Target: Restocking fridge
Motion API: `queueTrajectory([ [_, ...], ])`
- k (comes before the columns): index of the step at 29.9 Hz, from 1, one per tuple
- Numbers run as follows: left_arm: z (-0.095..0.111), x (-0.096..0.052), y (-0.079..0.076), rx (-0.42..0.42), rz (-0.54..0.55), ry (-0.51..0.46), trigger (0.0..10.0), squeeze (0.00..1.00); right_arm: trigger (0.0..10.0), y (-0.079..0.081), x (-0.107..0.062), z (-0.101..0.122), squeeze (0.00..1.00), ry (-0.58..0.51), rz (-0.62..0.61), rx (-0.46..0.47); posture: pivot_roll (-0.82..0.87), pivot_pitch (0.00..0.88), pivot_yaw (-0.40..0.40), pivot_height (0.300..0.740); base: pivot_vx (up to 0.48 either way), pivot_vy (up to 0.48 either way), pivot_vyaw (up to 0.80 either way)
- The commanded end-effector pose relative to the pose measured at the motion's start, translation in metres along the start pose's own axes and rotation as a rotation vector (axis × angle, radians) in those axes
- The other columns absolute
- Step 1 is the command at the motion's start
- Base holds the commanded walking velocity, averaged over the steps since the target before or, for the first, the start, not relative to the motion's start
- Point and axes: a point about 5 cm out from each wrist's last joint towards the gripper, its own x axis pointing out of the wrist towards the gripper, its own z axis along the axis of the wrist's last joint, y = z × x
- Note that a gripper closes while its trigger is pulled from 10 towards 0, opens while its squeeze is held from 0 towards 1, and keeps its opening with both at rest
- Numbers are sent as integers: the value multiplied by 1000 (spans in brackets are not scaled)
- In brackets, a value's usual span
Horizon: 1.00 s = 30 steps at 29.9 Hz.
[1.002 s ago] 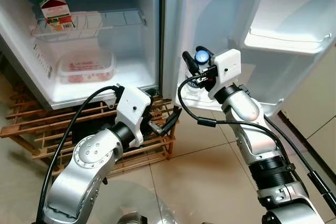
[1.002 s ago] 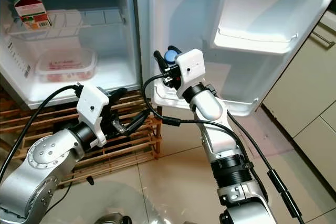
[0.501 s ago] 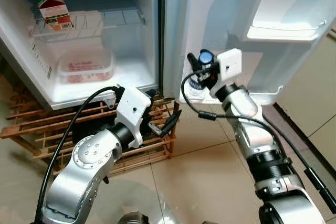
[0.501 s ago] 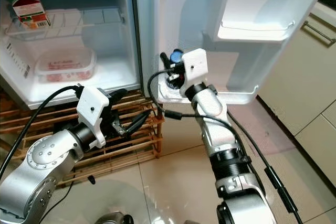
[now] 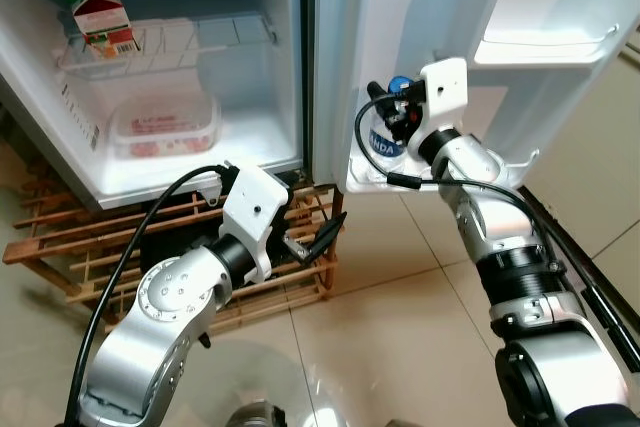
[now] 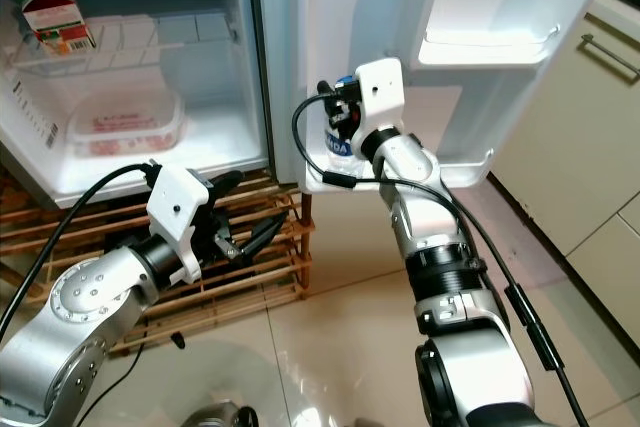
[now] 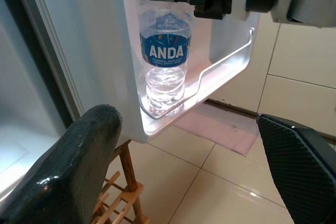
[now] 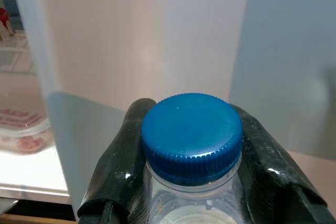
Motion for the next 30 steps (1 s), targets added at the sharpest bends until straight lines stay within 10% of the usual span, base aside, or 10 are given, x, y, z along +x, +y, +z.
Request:
queueTrajectory([
  [1,0,1,-1,1,-18,7,10000,0,10000,-8,2,2,0,3,-16,25,31,58,19,740,0,0,0],
  [10,1,2,-3,14,-17,2,10000,0,10000,-21,13,13,71,-51,-10,177,31,58,13,740,0,0,0],
  [11,1,3,-3,16,-18,1,10000,0,10000,-22,13,13,890,-57,-14,194,33,58,14,740,0,0,0],
  [13,1,3,-3,19,-20,1,10000,0,10000,-23,15,14,1000,-66,-13,221,33,58,16,740,0,0,0],
  [29,5,7,0,28,-30,-16,10000,0,10000,-27,14,42,1000,-208,39,174,24,24,19,740,0,0,0],
  [30,5,7,0,29,-31,-18,10000,0,10000,-26,12,44,502,-208,49,106,24,22,19,740,0,0,0],
])
